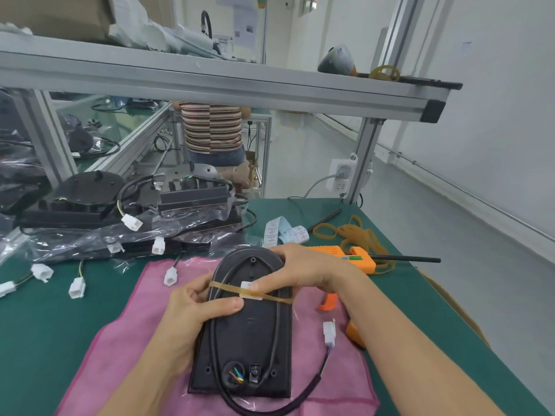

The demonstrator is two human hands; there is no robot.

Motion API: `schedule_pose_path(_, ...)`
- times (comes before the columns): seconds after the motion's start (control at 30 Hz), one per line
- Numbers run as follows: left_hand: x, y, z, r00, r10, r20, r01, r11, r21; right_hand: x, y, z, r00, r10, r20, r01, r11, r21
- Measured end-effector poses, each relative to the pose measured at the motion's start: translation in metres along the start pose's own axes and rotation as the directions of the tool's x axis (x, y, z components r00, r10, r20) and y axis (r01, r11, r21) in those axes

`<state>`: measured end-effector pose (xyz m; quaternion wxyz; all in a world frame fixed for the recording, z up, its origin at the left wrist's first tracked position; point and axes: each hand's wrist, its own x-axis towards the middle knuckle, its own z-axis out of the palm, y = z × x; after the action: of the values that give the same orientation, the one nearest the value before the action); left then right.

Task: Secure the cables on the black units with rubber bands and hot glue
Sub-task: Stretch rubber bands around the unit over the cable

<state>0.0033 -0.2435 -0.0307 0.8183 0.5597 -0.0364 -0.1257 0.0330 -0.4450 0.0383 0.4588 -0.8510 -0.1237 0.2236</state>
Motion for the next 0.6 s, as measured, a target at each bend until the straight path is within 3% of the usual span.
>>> schedule_pose_path(0.1,0.005,-0.002,0.003,1.0,-0.02,-0.024,0.02,0.999,-0.026,0.009,-0.002,-0.003,0.981,0.011,-0.196,-0.053,0.976,-0.213)
schedule_pose_path(0.17,0.008,-0.002,0.004,0.998,-0.019,-0.067,0.018,1.0,-0.012,0.016,0.006,0.008,0.903,-0.133,-0.408,0.049,0.977,-0.209)
schedule_pose_path(0.23,0.012,-0.003,0.004,0.995,-0.042,-0.091,0.043,0.999,0.008,0.026,0.02,0.022,0.766,-0.223,-0.604,0.128,0.972,-0.197)
schedule_pose_path(0.3,0.014,-0.003,0.001,0.991,-0.087,-0.097,0.086,0.996,-0.008,0.033,0.03,0.02,0.717,-0.104,-0.689,0.1,0.994,-0.046)
schedule_pose_path(0.37,0.011,-0.003,-0.009,0.984,-0.143,-0.102,0.138,0.989,-0.063,0.032,0.047,-0.006,0.686,0.068,-0.724,-0.015,0.997,0.079)
schedule_pose_path(0.43,0.011,-0.003,-0.018,0.98,-0.173,-0.096,0.165,0.983,-0.085,0.024,0.071,-0.045,0.511,0.064,-0.857,-0.237,0.969,-0.069)
schedule_pose_path(0.5,0.011,-0.003,-0.02,0.98,-0.176,-0.093,0.172,0.984,-0.047,0.013,0.087,-0.076,0.378,0.067,-0.924,-0.371,0.925,-0.085)
schedule_pose_path(0.6,0.011,-0.004,-0.009,0.979,-0.163,-0.122,0.168,0.985,0.033,0.013,0.108,-0.105,0.33,0.096,-0.939,-0.572,0.812,-0.118)
